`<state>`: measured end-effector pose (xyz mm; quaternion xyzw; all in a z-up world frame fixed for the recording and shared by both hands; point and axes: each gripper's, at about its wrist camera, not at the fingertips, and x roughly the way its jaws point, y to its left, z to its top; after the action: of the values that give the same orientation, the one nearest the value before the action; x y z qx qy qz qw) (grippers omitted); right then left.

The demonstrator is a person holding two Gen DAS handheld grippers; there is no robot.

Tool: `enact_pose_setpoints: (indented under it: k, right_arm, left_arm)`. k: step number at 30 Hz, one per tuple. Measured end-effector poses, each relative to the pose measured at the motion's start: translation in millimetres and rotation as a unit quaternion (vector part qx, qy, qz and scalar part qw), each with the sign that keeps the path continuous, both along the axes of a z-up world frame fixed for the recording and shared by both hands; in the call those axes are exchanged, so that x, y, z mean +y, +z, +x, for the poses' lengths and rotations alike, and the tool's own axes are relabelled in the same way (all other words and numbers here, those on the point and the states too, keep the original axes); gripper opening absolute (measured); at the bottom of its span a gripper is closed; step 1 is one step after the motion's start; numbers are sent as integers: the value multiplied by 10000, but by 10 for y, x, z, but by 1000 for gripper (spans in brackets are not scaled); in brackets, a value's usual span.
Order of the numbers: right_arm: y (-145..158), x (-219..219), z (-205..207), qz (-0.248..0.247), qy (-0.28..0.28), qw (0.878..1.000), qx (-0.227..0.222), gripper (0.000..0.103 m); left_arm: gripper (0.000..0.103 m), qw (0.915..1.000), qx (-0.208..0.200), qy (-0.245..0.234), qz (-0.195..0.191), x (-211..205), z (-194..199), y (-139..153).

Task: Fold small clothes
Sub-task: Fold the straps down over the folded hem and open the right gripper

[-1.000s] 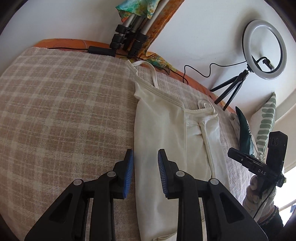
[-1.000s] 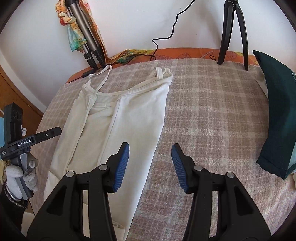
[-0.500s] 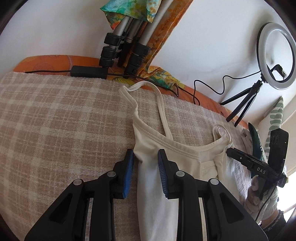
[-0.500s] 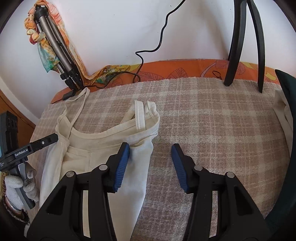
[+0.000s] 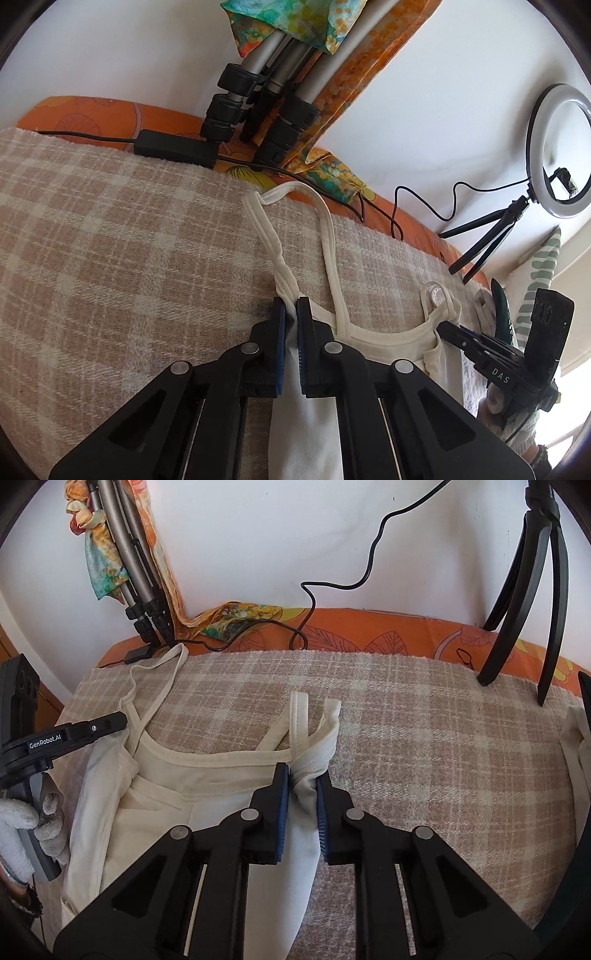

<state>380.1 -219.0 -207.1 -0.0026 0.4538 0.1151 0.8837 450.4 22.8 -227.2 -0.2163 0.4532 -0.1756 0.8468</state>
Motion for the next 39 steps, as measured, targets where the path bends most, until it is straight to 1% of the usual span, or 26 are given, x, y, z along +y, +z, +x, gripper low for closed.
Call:
enact_pose_setpoints:
  k: [4, 8, 12, 15, 21, 24, 28, 33, 35, 39]
  right_arm:
    - [114, -59, -47, 272, -32, 9996, -114, 9]
    - [226, -126, -133, 580, -46, 9981, -192, 9]
    - [372, -135, -265, 758, 23, 9966, -319, 9]
    - [509, -143, -394, 879, 108, 9952, -414, 8]
    - [765, -150, -742, 1039, 221, 9930, -507, 8]
    - [886, -127, -977, 1052, 295, 9925, -545, 8]
    - [1001, -82, -1369, 974, 423, 9924, -627, 8]
    - [983, -32, -1920, 859, 534, 9926, -676, 8]
    - [916, -10, -2135, 775, 558, 9931, -679, 8]
    - [702, 23, -2490, 627, 630, 9946, -543, 8]
  left_arm:
    - [3, 9995, -125, 55, -268, 89, -84, 78]
    - [3, 9989, -279, 39, -386, 130, -173, 202]
    - [3, 9978, -427, -12, -511, 149, -301, 337]
    - [3, 9976, -551, -33, -428, 155, -409, 447]
    - [3, 9963, -706, -35, -497, 246, -677, 632]
    - [3, 9959, -786, -102, -441, 274, -880, 737]
    - [3, 9949, -932, -150, -348, 326, -1245, 848]
    - [3, 9943, -989, -212, -330, 374, -1780, 864]
    - [3, 9945, -968, -228, -324, 388, -2004, 809]
    - [3, 9957, -839, -249, -293, 399, -2363, 629]
